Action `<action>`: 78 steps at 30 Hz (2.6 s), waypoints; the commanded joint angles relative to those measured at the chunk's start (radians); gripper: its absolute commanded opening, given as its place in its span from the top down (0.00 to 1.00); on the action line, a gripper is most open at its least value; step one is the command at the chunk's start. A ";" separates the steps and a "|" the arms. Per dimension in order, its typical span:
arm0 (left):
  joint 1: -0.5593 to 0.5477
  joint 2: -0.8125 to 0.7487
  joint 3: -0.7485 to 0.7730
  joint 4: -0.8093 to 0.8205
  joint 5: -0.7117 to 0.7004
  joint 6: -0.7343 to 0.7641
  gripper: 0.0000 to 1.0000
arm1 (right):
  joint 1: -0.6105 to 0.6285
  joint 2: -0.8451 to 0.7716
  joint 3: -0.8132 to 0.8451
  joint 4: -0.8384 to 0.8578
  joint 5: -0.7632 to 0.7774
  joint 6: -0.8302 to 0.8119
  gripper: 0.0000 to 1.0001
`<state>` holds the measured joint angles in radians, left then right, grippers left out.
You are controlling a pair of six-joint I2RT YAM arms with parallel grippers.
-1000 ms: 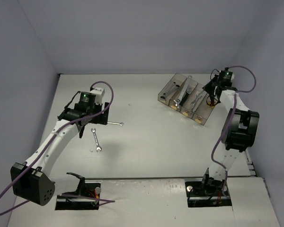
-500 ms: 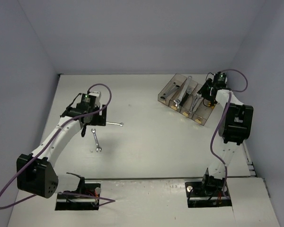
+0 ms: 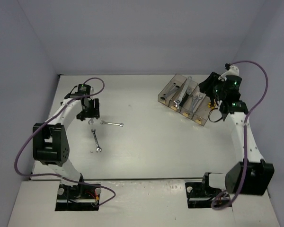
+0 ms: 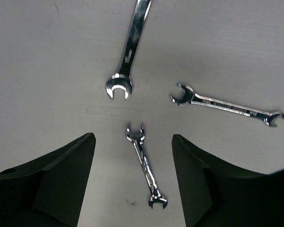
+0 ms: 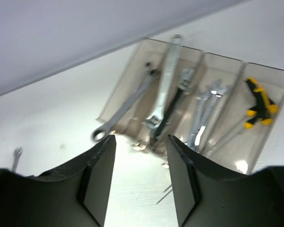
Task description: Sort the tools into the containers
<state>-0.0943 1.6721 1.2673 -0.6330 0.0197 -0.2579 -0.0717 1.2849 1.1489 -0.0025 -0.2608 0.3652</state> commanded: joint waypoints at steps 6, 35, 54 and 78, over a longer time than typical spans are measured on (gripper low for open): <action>0.034 0.207 0.248 0.016 0.043 0.247 0.40 | 0.095 -0.289 -0.274 0.007 -0.146 0.001 0.50; 0.071 0.550 0.486 -0.156 0.191 0.358 0.84 | 0.098 -0.536 -0.403 -0.050 -0.246 0.050 0.49; 0.001 0.323 0.413 -0.075 0.384 0.131 1.00 | 0.197 -0.455 -0.406 0.040 -0.221 0.132 0.49; -0.470 -0.065 0.110 0.332 0.461 -0.215 1.00 | 0.662 -0.015 -0.219 0.287 0.125 0.174 0.51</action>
<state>-0.5482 1.6975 1.3719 -0.4096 0.4642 -0.4250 0.5752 1.2460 0.8553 0.1696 -0.2242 0.5275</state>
